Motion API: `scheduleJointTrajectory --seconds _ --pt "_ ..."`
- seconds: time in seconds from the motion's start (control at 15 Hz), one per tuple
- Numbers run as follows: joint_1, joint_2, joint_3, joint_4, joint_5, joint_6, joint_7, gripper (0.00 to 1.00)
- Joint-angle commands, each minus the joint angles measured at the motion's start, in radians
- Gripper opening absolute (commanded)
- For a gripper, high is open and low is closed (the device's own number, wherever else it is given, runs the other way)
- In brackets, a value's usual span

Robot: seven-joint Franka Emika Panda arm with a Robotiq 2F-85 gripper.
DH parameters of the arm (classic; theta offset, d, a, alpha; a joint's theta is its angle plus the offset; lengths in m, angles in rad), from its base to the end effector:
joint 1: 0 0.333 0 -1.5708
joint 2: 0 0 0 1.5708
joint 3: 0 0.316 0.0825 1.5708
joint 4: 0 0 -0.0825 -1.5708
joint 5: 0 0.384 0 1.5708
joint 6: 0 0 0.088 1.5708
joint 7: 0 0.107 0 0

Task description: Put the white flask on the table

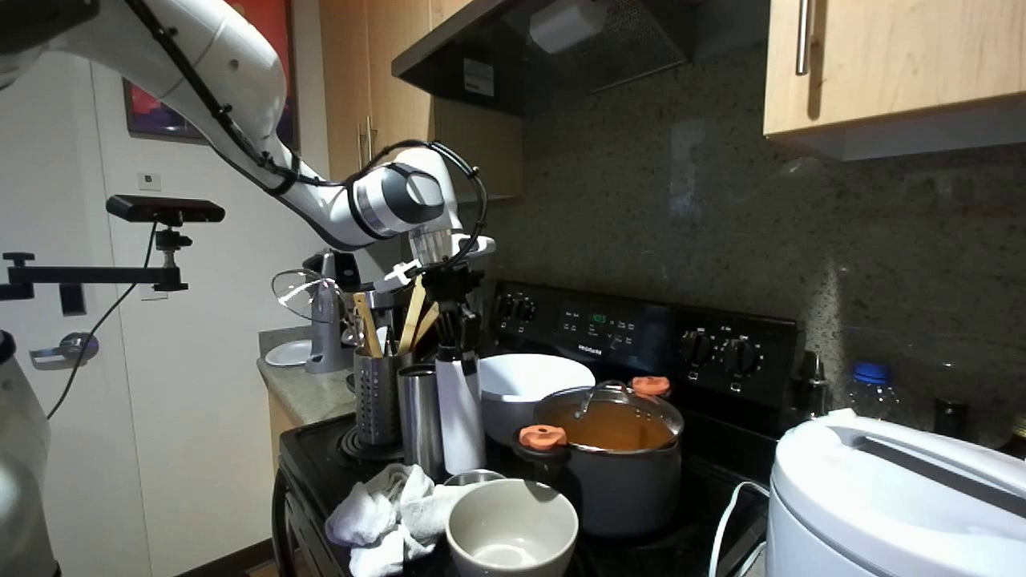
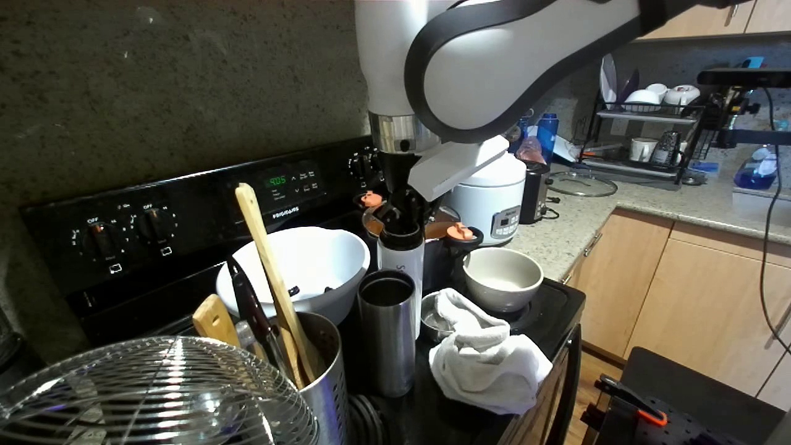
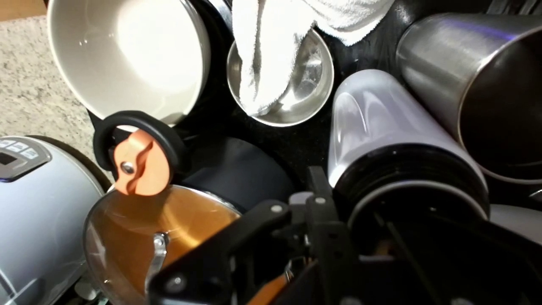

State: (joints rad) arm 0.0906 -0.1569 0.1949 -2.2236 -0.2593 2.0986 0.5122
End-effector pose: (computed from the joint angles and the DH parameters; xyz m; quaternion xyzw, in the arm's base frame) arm 0.4841 0.1315 0.4440 0.9905 -0.0498 0.0618 0.1125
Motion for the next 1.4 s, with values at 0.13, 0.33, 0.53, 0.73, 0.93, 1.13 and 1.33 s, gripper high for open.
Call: scheduleJointTrajectory --seconds 0.13,0.33,0.53,0.73,0.93,1.13,1.33 --pt "0.004 0.008 0.000 0.015 -0.014 -0.036 -0.011 0.07" --pt "0.005 0.014 0.000 0.011 -0.021 -0.033 -0.010 0.07" --pt "0.005 0.018 0.000 0.008 -0.026 -0.030 -0.007 0.07" --pt "0.006 0.018 -0.001 0.002 -0.027 -0.026 -0.003 0.37" --pt "0.005 0.017 -0.001 0.004 -0.031 -0.028 -0.002 0.51" --pt "0.005 0.016 -0.001 0.006 -0.035 -0.030 -0.003 0.73" --pt "0.005 0.013 -0.001 0.013 -0.039 -0.034 -0.005 0.97"
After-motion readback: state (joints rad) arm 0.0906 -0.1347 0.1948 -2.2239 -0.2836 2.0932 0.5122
